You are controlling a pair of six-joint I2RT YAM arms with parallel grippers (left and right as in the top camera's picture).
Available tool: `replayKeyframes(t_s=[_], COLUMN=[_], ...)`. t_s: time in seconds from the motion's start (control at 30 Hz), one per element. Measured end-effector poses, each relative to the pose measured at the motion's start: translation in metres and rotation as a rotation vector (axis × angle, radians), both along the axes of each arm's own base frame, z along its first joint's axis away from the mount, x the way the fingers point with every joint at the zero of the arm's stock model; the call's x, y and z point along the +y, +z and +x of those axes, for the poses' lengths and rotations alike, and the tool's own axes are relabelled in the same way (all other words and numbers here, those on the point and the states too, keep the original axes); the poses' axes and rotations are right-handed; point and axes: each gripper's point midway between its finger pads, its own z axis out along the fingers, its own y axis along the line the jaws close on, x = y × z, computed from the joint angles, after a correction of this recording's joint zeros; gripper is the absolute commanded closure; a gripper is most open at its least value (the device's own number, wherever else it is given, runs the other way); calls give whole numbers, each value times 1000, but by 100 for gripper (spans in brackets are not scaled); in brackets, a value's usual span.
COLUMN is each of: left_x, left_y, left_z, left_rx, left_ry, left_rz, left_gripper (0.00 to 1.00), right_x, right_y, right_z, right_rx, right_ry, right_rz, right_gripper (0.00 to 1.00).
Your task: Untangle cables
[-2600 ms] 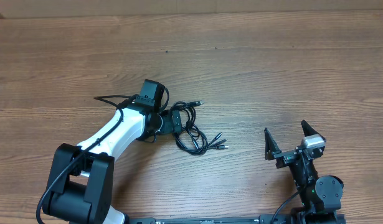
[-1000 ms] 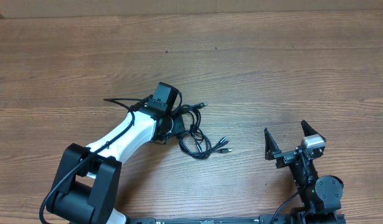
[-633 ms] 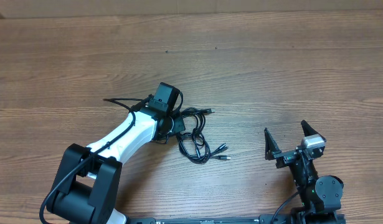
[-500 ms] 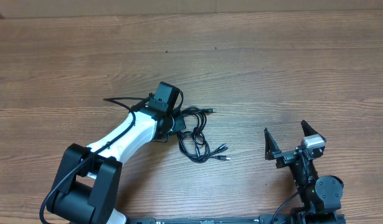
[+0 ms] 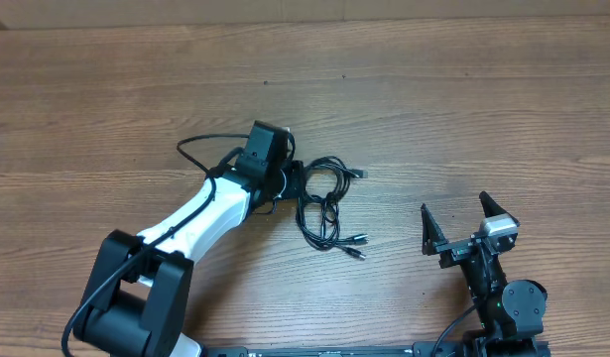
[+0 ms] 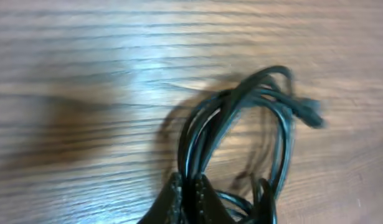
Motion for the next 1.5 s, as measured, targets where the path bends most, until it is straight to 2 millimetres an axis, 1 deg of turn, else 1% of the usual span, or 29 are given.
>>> replayKeyframes(t_s=[0.1, 0.2, 0.27, 0.33, 0.4, 0.57, 0.73, 0.9, 0.97, 1.03, 1.1, 1.2, 1.27, 1.3, 1.33, 1.37, 1.4, 1.47, 1.5], left_x=[-8, -16, -17, -17, -15, -10, -15, -24, -28, -31, -33, -37, -38, -38, -39, -39, -40, -41, -42], left_y=[22, 61, 85, 105, 122, 155, 182, 194, 197, 200, 203, 216, 229, 233, 235, 237, 238, 239, 240], left_z=[-2, -7, -10, -15, -21, -38, -59, -75, -81, -85, -88, -91, -93, -94, -94, -95, -96, -98, -101], left_rx=[-87, -222, -303, -366, -416, -508, -574, -591, -591, -589, -594, -646, -699, -720, -735, -746, -747, -749, -755], left_ry=[-137, -280, -343, -386, -415, -468, -546, -615, -638, -657, -673, -696, -712, -719, -726, -733, -736, -751, -768], left_rz=[-13, -26, -28, -26, -23, -17, -76, -154, -187, -213, -236, -266, -278, -279, -280, -283, -286, -297, -307], left_gripper=[96, 96, 96, 96, 96, 96, 96, 96, 96, 96, 96, 96, 96, 96, 96, 96, 96, 96, 96], right_x=[0, 0, 0, 0, 0, 0, 0, 0, 0, 3, 6, 16, 20, 21, 22, 24, 26, 30, 33], right_y=[0, 0, 0, 0, 0, 0, 0, 1, 9, 21, 26, 18, 19, 22, 31, 45, 64, 92, 112], right_z=[0, 0, 0, 0, 0, 0, 0, 0, 0, -1, -3, -6, -10, -13, -16, -20, -25, -33, -39], right_rx=[0, 0, 0, 0, 0, 0, 0, -3, -37, -87, -105, -55, -17, 5, -2, -19, -52, -102, -129], right_ry=[0, 0, 0, 0, 0, 0, 0, 0, 3, 18, 37, 97, 124, 133, 140, 151, 167, 195, 217], right_rz=[0, 0, 0, 1, 0, 0, 1, 1, 3, 7, 7, 4, 4, 3, 4, 5, 6, 5, 17], right_gripper=[0, 0, 0, 0, 0, 0, 0, 0, 0, 0, 0, 0, 0, 0, 0, 0, 0, 0, 0])
